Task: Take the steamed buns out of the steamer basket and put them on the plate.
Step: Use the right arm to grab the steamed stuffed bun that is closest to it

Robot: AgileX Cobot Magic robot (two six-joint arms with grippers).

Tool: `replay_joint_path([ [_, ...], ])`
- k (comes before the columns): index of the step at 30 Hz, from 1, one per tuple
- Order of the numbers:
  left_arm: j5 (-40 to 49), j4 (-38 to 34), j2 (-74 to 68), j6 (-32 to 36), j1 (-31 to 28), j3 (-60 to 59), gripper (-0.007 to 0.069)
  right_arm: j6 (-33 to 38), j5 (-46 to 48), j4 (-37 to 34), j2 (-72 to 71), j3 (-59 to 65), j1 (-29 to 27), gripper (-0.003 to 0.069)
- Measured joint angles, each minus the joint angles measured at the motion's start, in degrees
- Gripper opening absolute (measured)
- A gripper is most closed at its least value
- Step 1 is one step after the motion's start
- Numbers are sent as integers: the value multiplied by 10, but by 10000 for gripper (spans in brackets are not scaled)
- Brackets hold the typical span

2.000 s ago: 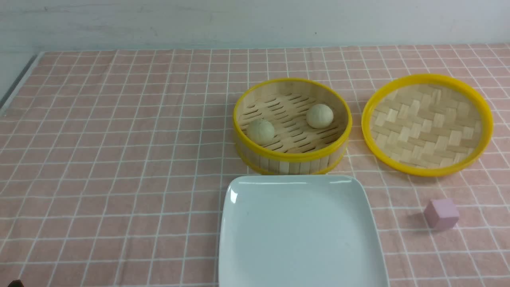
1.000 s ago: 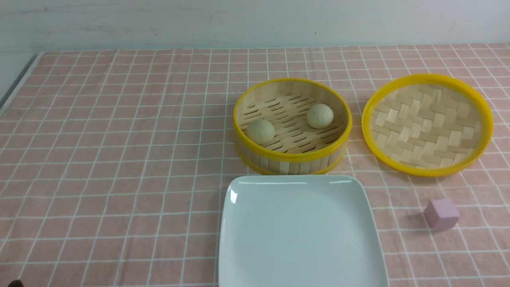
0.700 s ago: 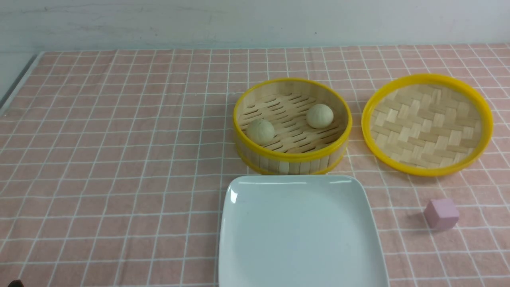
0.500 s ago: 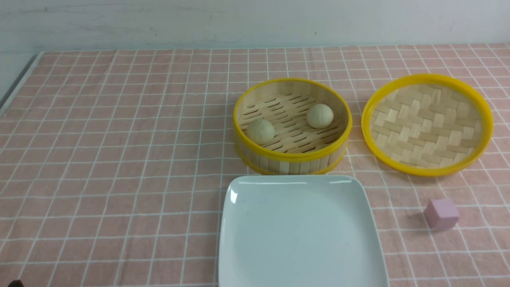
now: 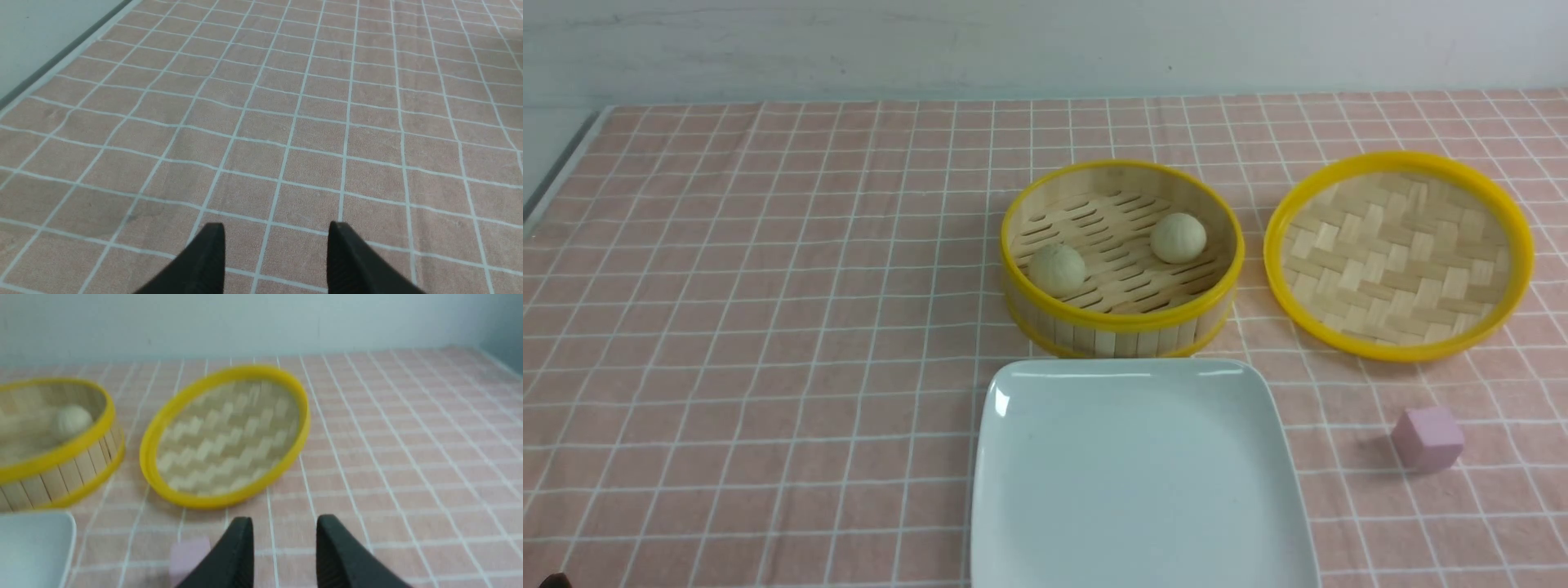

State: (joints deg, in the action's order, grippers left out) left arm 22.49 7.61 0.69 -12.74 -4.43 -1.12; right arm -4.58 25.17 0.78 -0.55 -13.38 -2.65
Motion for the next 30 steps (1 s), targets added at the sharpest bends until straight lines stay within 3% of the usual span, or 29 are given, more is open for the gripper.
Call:
replay_joint_path([
  [10,0,0,0,0,0,0,365,0,-12,-4,-2,-140,0,243],
  [14,0,0,0,0,0,0,365,0,-45,-32,-4,-142,0,243],
  [21,0,0,0,0,0,0,365,-1,-18,-107,-4,-142,0,243],
  [30,0,2,0,1,0,0,365,-1,31,-121,-4,-142,0,243],
])
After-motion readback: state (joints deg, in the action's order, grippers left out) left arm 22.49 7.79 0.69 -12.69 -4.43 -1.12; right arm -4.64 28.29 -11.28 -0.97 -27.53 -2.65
